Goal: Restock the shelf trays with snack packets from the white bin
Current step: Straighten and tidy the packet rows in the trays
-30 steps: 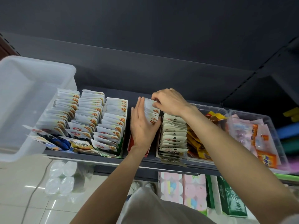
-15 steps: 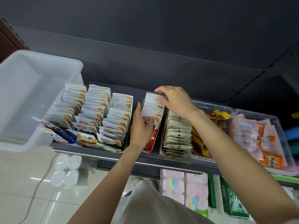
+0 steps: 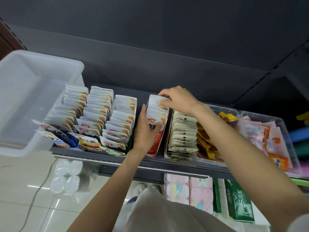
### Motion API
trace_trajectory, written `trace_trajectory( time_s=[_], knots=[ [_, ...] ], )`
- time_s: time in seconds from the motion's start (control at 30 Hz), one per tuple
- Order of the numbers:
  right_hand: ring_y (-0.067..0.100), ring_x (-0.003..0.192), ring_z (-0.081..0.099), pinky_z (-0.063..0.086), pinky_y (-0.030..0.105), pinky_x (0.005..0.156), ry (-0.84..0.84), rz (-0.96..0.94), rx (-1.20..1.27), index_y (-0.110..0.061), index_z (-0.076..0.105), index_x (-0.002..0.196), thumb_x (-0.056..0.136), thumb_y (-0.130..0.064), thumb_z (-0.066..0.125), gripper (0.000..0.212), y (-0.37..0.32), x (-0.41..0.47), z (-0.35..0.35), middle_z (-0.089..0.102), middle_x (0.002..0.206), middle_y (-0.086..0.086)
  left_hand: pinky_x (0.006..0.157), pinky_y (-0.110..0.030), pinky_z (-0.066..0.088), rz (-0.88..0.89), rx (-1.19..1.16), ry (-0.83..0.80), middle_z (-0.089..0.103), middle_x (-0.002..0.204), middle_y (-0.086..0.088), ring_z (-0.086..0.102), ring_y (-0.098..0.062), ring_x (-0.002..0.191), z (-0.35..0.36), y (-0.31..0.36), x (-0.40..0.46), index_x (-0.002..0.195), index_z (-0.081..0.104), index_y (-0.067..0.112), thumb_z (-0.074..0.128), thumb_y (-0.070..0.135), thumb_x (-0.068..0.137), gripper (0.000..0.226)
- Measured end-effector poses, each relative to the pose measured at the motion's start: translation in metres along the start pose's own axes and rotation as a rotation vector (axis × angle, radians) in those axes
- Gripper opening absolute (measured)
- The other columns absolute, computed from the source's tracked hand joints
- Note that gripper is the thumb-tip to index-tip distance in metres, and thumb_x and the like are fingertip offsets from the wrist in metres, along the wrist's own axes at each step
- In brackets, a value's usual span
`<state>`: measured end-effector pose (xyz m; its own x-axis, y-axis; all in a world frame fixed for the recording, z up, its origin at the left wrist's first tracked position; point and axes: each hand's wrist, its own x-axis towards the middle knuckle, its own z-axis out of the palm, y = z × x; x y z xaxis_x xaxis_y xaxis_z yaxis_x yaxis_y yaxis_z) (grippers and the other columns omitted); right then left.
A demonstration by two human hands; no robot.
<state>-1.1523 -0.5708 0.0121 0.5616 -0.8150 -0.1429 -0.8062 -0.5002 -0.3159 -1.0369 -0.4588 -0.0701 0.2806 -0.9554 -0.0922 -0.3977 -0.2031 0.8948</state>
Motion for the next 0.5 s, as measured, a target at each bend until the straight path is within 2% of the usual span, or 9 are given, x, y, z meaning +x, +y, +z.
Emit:
trace_trajectory(
  time_s=[0.07, 0.13, 0.2, 0.3, 0.4, 0.5],
  knots=[
    [0.018, 0.108, 0.060, 0.049, 0.035, 0.087, -0.037, -0.006, 0.004, -0.021, 0.056, 0.127, 0.091, -0.040, 0.057, 0.040, 0.001, 0.000, -0.001, 0.064, 0.120, 0.001, 0.112, -0.030, 0.022, -0.027, 0.054, -0.038, 0.025, 0.154, 0.001, 0.019, -0.014, 0.142, -0.006, -0.010, -0.009, 0.151, 0.005, 0.019, 0.070, 0.017, 0.083, 0.094],
    [0.018, 0.107, 0.060, 0.049, 0.036, 0.086, -0.050, -0.018, -0.007, -0.020, 0.055, 0.127, 0.093, -0.037, 0.055, 0.038, 0.001, 0.001, -0.001, 0.064, 0.119, 0.001, 0.112, -0.035, 0.026, -0.032, 0.174, -0.095, 0.025, 0.154, 0.000, 0.020, -0.017, 0.142, -0.011, -0.019, -0.019, 0.151, 0.000, 0.021, 0.072, 0.015, 0.081, 0.100],
    [0.018, 0.098, 0.061, 0.049, 0.035, 0.080, -0.084, -0.021, -0.002, -0.019, 0.058, 0.122, 0.094, -0.034, 0.053, 0.032, 0.000, 0.002, 0.000, 0.067, 0.111, 0.001, 0.112, -0.036, 0.026, 0.001, 0.340, -0.139, 0.021, 0.155, -0.001, 0.018, -0.019, 0.143, -0.014, -0.020, -0.027, 0.150, -0.007, 0.024, 0.070, 0.014, 0.082, 0.103],
    [0.020, 0.086, 0.061, 0.049, 0.036, 0.075, -0.106, -0.019, -0.001, -0.016, 0.061, 0.112, 0.094, -0.033, 0.053, 0.026, -0.002, 0.002, 0.002, 0.067, 0.097, 0.002, 0.113, -0.034, 0.021, 0.037, 0.509, -0.085, 0.020, 0.154, -0.002, 0.018, -0.020, 0.142, -0.011, -0.014, -0.028, 0.148, -0.014, 0.022, 0.065, 0.019, 0.087, 0.100],
    [0.025, 0.077, 0.060, 0.044, 0.035, 0.066, -0.088, -0.022, -0.019, -0.010, 0.061, 0.097, 0.097, -0.025, 0.043, 0.023, 0.001, 0.003, 0.002, 0.065, 0.082, 0.006, 0.112, -0.031, 0.023, 0.039, 0.501, -0.009, 0.025, 0.151, -0.004, 0.026, -0.019, 0.139, -0.005, -0.012, -0.026, 0.148, -0.011, 0.023, 0.062, 0.013, 0.087, 0.096],
    [0.025, 0.070, 0.055, 0.035, 0.033, 0.060, -0.081, -0.024, -0.050, -0.004, 0.056, 0.087, 0.101, -0.018, 0.034, 0.030, 0.004, 0.002, 0.000, 0.055, 0.069, 0.005, 0.109, -0.031, 0.028, 0.037, 0.469, 0.022, 0.032, 0.147, -0.006, 0.032, -0.020, 0.135, 0.000, -0.012, -0.023, 0.149, 0.001, 0.022, 0.065, 0.009, 0.084, 0.092]
  ],
)
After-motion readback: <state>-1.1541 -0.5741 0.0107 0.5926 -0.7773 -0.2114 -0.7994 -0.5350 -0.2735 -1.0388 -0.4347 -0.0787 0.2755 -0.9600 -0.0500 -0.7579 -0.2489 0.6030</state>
